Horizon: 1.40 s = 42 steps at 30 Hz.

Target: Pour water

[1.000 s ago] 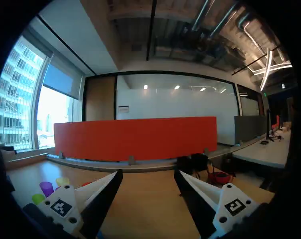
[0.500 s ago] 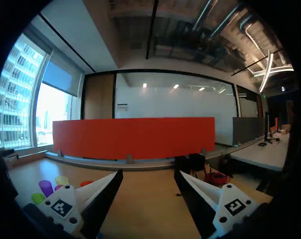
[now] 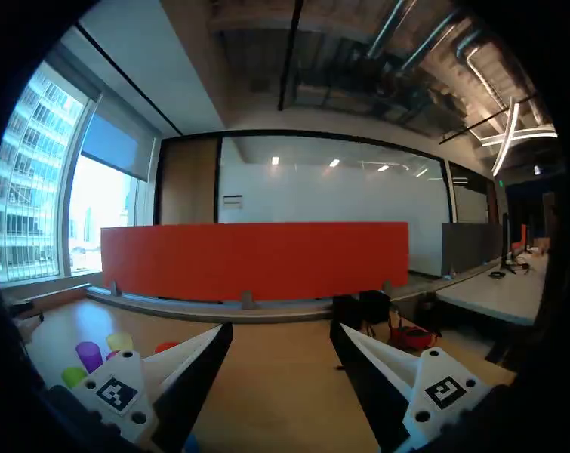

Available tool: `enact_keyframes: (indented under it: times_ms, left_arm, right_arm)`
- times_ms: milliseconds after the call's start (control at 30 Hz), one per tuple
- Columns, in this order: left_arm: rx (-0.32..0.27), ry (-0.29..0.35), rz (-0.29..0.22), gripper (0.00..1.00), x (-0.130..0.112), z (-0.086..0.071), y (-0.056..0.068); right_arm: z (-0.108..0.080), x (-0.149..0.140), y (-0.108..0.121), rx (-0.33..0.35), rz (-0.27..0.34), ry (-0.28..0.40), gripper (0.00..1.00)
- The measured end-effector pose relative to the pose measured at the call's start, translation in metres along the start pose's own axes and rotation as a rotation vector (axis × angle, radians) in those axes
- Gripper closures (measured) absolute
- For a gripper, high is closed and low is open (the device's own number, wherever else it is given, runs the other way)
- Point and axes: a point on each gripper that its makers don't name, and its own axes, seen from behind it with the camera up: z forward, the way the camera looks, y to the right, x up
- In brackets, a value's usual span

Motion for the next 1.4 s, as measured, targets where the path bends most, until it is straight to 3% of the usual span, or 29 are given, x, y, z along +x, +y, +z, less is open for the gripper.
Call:
enact_keyframes:
  times_ms: [467,1400]
  left_arm:
    - [-0.004,-0.015,-0.050,0.04,-0.018,0.007,-0.004]
    - [-0.011,-0.040,-0.042,0.03,-0.027,0.009,-0.001]
  right_arm:
    - [0.001,0.006,-0.005,0.002,-0.004,0.004,0.01]
    - [-0.001,0.006,-0.008,0.009,-0.015,0.011,0.00]
